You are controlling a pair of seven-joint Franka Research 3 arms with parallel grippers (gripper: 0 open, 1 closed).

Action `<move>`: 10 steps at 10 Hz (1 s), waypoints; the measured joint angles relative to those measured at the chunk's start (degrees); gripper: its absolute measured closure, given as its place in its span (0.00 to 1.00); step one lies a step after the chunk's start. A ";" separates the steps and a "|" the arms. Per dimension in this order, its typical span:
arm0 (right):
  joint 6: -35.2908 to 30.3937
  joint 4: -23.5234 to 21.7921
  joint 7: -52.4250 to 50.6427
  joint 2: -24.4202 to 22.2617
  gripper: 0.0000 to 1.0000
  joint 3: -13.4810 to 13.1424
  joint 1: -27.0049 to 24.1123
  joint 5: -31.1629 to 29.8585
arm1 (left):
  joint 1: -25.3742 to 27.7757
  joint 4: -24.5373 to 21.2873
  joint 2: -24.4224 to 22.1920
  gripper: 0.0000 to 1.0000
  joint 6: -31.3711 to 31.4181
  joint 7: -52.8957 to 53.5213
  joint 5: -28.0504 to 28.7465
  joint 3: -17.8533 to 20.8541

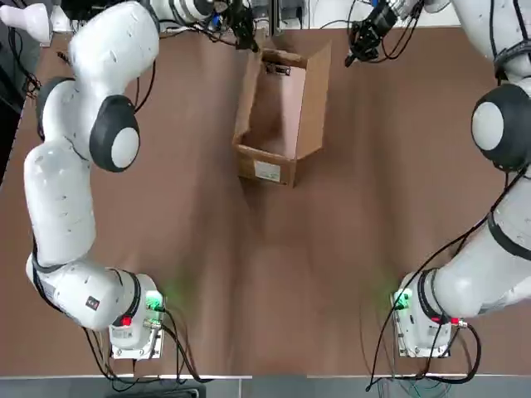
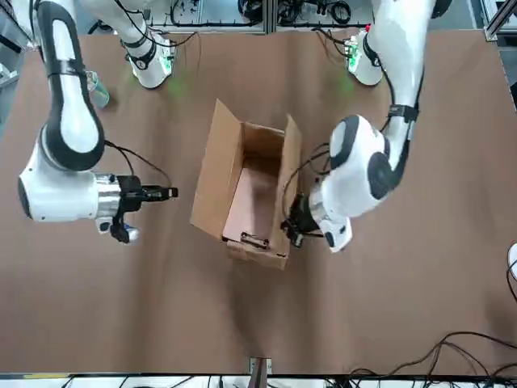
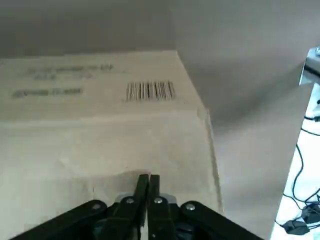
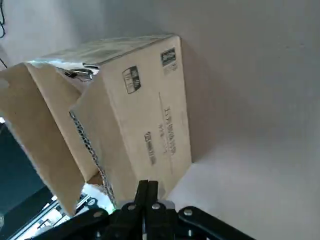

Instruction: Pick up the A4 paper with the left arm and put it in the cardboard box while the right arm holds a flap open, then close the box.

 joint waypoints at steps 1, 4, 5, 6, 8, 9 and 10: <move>2.97 -1.49 0.45 0.09 0.99 0.02 1.93 0.68 | -1.74 -0.09 1.23 0.93 3.29 -1.36 0.00 0.07; 7.21 -4.09 1.38 0.27 0.99 0.01 5.60 2.16 | -5.20 -0.18 5.57 0.93 11.37 -2.21 0.51 0.36; 7.20 -4.07 2.03 0.13 0.99 0.00 5.71 2.76 | -5.34 -0.17 5.96 0.93 12.61 -2.21 0.70 0.37; 7.20 -4.03 2.66 0.09 0.99 0.00 5.95 3.55 | -5.42 -0.17 6.13 0.93 13.22 -2.21 1.20 0.36; 7.59 -3.60 4.25 0.06 0.99 0.00 6.62 4.84 | -5.50 -0.16 6.24 0.93 13.40 -2.21 1.71 0.35; 8.16 -3.12 5.48 0.04 0.99 0.00 7.32 5.01 | -5.50 -0.16 6.25 0.93 13.40 -2.21 1.73 0.36; 9.60 -2.66 6.89 -0.01 0.99 0.01 8.50 5.15 | -5.50 -0.16 6.25 0.93 13.40 -2.21 1.74 0.35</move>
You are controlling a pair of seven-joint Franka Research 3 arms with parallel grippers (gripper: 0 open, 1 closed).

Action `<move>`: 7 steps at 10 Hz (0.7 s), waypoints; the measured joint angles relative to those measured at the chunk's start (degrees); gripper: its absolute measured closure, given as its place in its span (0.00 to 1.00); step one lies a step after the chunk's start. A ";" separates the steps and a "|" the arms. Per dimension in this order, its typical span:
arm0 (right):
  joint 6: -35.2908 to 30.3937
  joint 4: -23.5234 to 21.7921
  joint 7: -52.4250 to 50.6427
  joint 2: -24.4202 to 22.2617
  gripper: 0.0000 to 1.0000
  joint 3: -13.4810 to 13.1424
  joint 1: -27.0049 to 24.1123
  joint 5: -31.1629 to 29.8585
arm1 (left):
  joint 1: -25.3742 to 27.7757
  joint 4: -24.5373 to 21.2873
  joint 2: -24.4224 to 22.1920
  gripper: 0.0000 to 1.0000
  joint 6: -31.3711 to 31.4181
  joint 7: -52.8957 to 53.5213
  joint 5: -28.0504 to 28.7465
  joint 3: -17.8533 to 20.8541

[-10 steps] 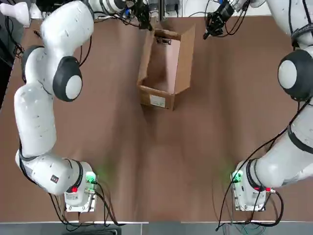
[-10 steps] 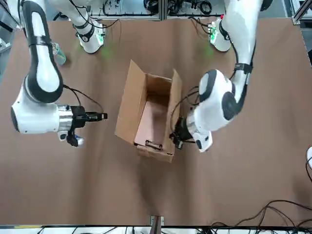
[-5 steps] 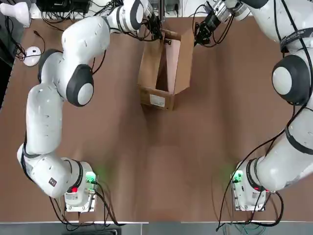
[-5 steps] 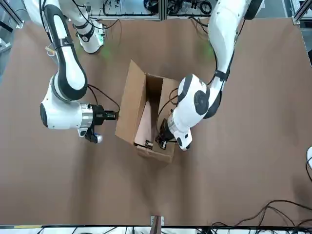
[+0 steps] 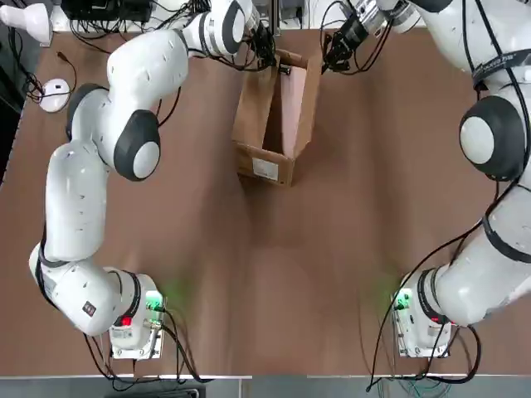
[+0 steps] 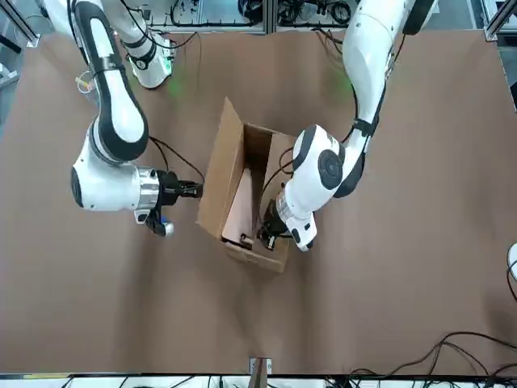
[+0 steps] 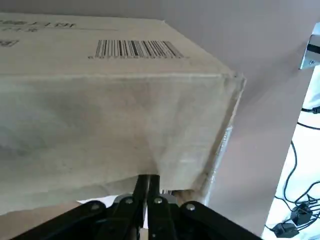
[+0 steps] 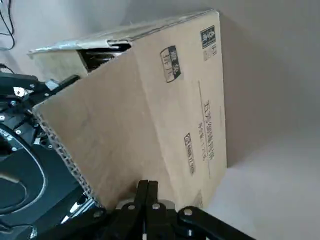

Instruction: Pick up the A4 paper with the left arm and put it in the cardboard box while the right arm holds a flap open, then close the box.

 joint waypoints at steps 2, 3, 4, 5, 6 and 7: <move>4.40 0.21 3.21 -0.03 0.99 0.05 3.74 0.06 | 0.00 0.02 0.01 0.93 0.09 0.00 0.00 0.01; 6.89 0.18 4.38 -0.03 0.99 0.05 5.64 0.06 | 0.01 0.08 0.01 0.93 0.13 0.00 0.00 0.02; 8.86 0.11 5.13 0.03 0.99 0.05 7.09 0.06 | 0.03 0.14 0.02 0.93 0.23 0.00 0.14 0.03; 10.51 -0.08 5.41 0.21 0.99 0.05 8.00 0.07 | 0.03 0.24 0.02 0.93 0.35 0.00 0.26 0.04; 12.53 -0.51 5.52 0.59 0.99 0.04 8.81 0.07 | 0.00 0.45 0.00 0.93 0.52 0.00 0.61 0.27; 15.01 -0.90 5.55 1.33 0.99 0.05 9.80 0.07 | 0.02 0.70 -0.06 0.93 0.63 0.00 1.19 1.01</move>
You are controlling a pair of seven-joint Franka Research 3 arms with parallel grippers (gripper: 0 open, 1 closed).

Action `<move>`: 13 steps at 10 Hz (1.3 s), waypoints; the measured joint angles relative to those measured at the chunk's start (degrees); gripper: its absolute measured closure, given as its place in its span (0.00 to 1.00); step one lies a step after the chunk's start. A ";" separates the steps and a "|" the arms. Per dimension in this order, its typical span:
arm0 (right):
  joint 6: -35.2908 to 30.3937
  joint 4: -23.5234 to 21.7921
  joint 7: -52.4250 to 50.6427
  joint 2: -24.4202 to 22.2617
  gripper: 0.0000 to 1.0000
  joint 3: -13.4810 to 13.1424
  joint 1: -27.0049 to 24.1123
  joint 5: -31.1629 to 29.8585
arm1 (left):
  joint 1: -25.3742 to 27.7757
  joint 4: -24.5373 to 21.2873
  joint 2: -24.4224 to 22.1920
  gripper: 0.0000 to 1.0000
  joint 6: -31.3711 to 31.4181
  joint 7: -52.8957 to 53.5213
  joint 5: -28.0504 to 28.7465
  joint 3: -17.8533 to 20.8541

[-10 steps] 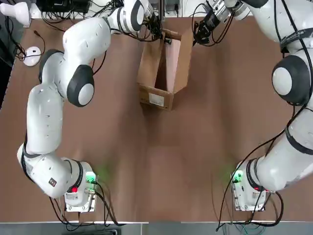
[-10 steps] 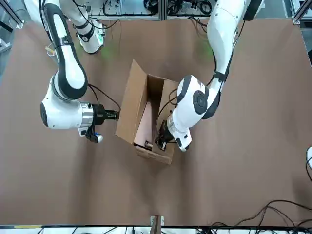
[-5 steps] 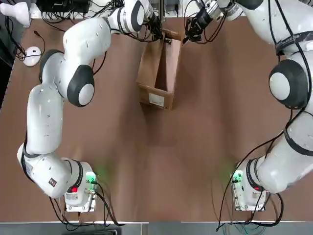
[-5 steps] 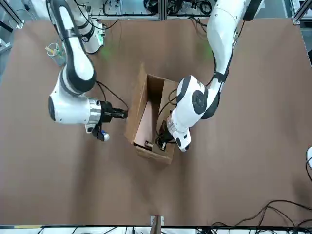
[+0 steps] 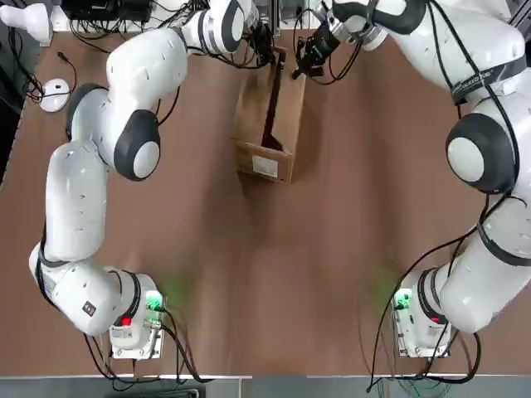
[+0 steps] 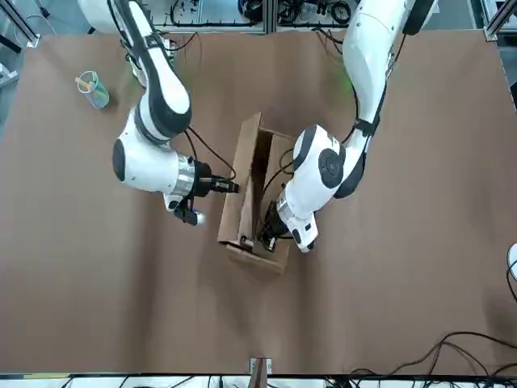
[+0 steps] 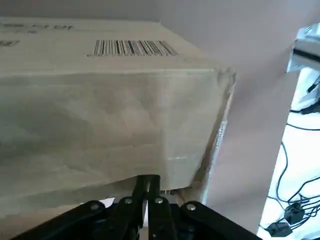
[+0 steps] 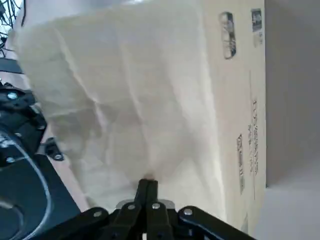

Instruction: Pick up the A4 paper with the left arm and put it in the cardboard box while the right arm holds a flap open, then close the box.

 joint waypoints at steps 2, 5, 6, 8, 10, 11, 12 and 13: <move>5.01 -0.57 0.01 2.11 0.99 0.00 2.08 0.00 | 0.21 0.50 -0.93 0.93 -1.26 0.00 1.48 1.58; 9.20 -1.48 0.01 2.79 0.99 -0.09 3.74 0.00 | 0.29 1.10 -5.17 0.93 -9.00 0.00 2.55 4.77; 9.56 -1.67 0.01 2.77 0.99 -0.09 3.84 0.00 | 0.36 1.09 -6.41 0.93 -11.59 0.08 4.10 5.98; 9.79 -1.80 0.01 2.72 0.99 -0.10 3.91 0.00 | 1.26 1.08 -7.40 0.78 -13.67 1.22 10.28 6.83; 10.18 -2.03 0.01 2.69 0.99 -0.10 4.00 0.01 | 2.76 1.08 -7.92 0.49 -16.07 7.30 14.91 6.95; 10.90 -2.37 0.01 2.60 0.99 -0.08 4.20 0.01 | 3.65 1.09 -8.35 0.33 -17.50 11.35 16.66 7.05; 11.56 -2.76 0.01 2.36 0.99 -0.09 4.42 0.01 | 5.08 1.12 -9.11 0.21 -18.96 16.29 17.88 7.10; 12.01 -3.05 0.01 2.21 0.99 -0.09 4.54 0.01 | 6.95 1.18 -10.28 0.05 -21.14 22.75 18.34 7.15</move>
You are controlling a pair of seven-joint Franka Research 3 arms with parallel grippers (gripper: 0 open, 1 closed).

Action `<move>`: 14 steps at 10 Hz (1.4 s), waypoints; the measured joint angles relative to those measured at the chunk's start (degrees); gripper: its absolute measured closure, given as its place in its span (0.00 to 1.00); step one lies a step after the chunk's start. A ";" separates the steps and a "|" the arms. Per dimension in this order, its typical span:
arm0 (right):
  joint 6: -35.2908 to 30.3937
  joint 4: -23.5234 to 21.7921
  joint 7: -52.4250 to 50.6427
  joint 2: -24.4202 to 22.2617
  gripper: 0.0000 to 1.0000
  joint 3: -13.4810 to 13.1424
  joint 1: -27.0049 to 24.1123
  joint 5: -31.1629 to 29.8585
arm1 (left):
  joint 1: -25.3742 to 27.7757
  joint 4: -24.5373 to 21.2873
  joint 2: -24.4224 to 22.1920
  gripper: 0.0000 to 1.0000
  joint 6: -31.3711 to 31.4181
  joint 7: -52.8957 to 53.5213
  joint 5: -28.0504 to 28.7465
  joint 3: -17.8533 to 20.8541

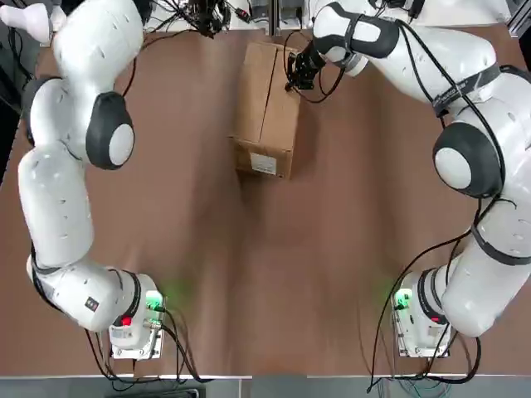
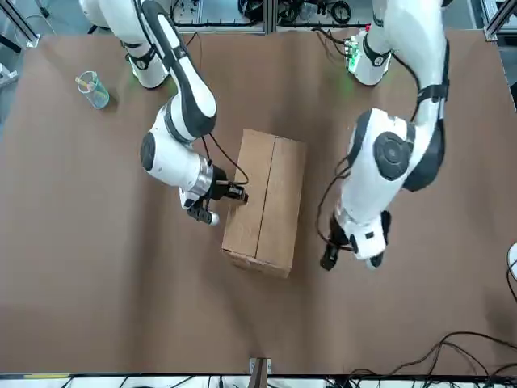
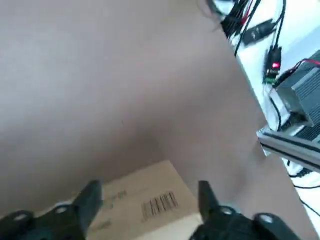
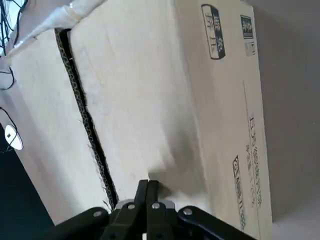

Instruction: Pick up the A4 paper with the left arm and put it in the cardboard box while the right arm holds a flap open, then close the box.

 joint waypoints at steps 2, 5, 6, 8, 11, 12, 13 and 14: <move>0.62 -0.30 0.00 -0.09 0.99 0.00 0.17 0.00 | 4.02 0.04 -2.69 0.00 -4.49 13.84 0.23 0.06; 2.30 -1.08 -0.01 -0.38 0.99 -0.05 0.75 0.00 | 8.65 0.09 -7.11 0.00 -11.22 31.79 0.27 0.11; 2.85 -1.30 -0.04 -0.41 0.99 -0.06 0.92 0.00 | 9.91 0.10 -8.90 0.00 -13.99 37.50 0.28 0.13; 3.91 -1.83 -0.08 -0.61 0.99 -0.07 1.28 0.00 | 11.79 0.06 -11.87 0.00 -18.94 44.53 0.28 0.13; 4.46 -2.08 -0.10 -0.67 0.99 -0.13 1.50 -0.01 | 12.70 -0.31 -12.57 0.00 -20.25 45.26 0.30 0.13; 4.46 -2.10 -0.09 -0.69 0.99 -0.14 1.51 -0.01 | 12.82 -0.47 -12.56 0.00 -20.13 45.30 0.29 0.09; 4.47 -2.10 0.02 -0.74 0.98 -0.15 1.52 -0.01 | 13.88 -0.42 -12.73 0.00 -20.02 46.20 0.51 -1.05; 4.40 -2.12 0.35 -0.78 0.97 -0.20 1.52 -0.01 | 17.12 -0.38 -13.23 0.00 -20.00 48.82 2.21 -4.76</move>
